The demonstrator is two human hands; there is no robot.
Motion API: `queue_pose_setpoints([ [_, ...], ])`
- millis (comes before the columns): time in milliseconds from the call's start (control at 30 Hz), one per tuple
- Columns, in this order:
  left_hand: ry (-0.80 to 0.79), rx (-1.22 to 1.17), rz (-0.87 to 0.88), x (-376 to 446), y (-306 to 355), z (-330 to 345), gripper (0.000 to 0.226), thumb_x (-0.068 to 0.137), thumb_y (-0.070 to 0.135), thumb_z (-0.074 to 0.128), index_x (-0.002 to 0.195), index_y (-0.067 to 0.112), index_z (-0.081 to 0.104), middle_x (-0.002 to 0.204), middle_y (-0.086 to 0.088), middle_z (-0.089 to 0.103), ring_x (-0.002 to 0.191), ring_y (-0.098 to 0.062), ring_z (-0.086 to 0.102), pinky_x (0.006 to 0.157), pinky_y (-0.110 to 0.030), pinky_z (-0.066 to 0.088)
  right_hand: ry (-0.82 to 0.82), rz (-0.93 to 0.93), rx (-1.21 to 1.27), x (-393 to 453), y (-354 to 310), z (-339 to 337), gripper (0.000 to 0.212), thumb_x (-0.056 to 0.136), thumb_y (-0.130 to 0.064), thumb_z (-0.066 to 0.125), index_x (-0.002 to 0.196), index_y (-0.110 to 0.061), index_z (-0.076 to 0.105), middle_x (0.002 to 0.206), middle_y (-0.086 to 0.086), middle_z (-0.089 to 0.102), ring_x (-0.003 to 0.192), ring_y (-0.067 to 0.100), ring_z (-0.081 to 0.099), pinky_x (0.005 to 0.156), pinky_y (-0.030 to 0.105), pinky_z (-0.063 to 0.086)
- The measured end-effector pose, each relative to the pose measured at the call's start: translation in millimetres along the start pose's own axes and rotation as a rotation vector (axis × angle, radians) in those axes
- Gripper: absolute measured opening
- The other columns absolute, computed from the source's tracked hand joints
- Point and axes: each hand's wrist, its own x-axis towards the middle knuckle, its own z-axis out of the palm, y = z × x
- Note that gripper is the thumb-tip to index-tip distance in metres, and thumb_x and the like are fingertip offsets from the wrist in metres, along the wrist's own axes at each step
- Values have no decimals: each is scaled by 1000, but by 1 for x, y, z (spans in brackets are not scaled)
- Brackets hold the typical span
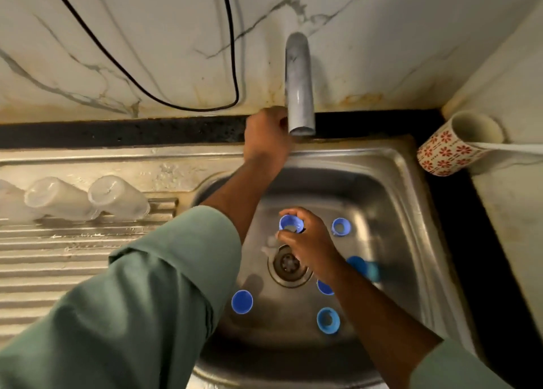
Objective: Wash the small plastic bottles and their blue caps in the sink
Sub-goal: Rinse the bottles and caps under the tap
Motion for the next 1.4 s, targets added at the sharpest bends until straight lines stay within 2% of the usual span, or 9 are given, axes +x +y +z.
queue_pose_setpoints([
  [233, -17, 210, -53, 0, -6, -21, 15, 95, 6, 57, 85, 5, 69, 61, 6, 45, 54, -4, 37, 52, -2, 32, -35, 9, 44, 15, -13, 0, 29, 79, -10, 75, 98, -30, 67, 81, -7, 67, 60, 4, 60, 54, 20, 48],
  [400, -18, 259, -24, 4, -6, -22, 17, 98, 9, 55, 99, 3, 72, 80, 1, 52, 61, -8, 42, 62, -15, 33, 43, 63, 75, 19, -2, 4, 23, 81, -14, 76, 97, -24, 64, 78, 1, 67, 55, 7, 59, 50, 23, 50],
  [567, -53, 292, -52, 5, -5, -21, 30, 96, 4, 53, 71, 21, 49, 65, 6, 44, 55, -6, 39, 48, -7, 34, 40, 226, 434, 28, 2, 6, 15, 88, -10, 68, 103, -7, 67, 77, 14, 65, 60, 21, 59, 55, 32, 52],
  [733, -64, 335, -30, 5, -1, -25, 18, 96, 5, 53, 86, 13, 66, 77, 0, 53, 63, -12, 45, 57, -17, 34, -85, 574, 626, 44, -4, 7, 59, 98, -56, 40, 100, -3, 67, 61, 7, 60, 49, 15, 51, 52, 28, 44],
  [867, -62, 357, -14, 5, 0, -24, 18, 96, 4, 54, 100, 7, 71, 86, -2, 54, 78, -18, 51, 69, -24, 37, -57, 606, 812, 49, -4, 15, 43, 101, -42, 46, 93, -6, 66, 74, 10, 64, 58, 15, 54, 52, 24, 46],
  [967, -70, 359, -34, 5, 0, -23, 21, 95, 4, 53, 79, 16, 60, 77, -1, 53, 69, -16, 48, 60, -20, 36, 10, 498, 773, 55, -3, 18, 7, 95, -14, 60, 90, -10, 61, 87, 8, 59, 72, 14, 54, 55, 22, 45],
  [1100, -55, 356, -57, 5, -2, -23, 36, 94, 2, 53, 62, 18, 46, 64, 6, 45, 55, -9, 40, 46, -10, 27, -21, 539, 781, 59, -7, 14, 19, 95, -10, 55, 76, -12, 53, 67, 2, 38, 53, 9, 34, 41, 18, 30],
  [1267, -38, 333, -33, 2, 2, -21, 14, 96, 4, 56, 94, 10, 69, 82, 0, 55, 76, -16, 53, 68, -24, 40, 36, 579, 1015, 61, -14, 15, 10, 97, -6, 53, 90, -1, 59, 79, 11, 56, 63, 15, 54, 47, 22, 53],
  [1400, -41, 340, -46, 2, 3, -21, 14, 96, 6, 56, 100, 8, 70, 86, 0, 55, 80, -15, 53, 72, -24, 42, 77, 595, 808, 66, -15, 16, 30, 96, -34, 57, 80, -8, 59, 66, 4, 54, 44, 9, 44, 37, 17, 26],
])
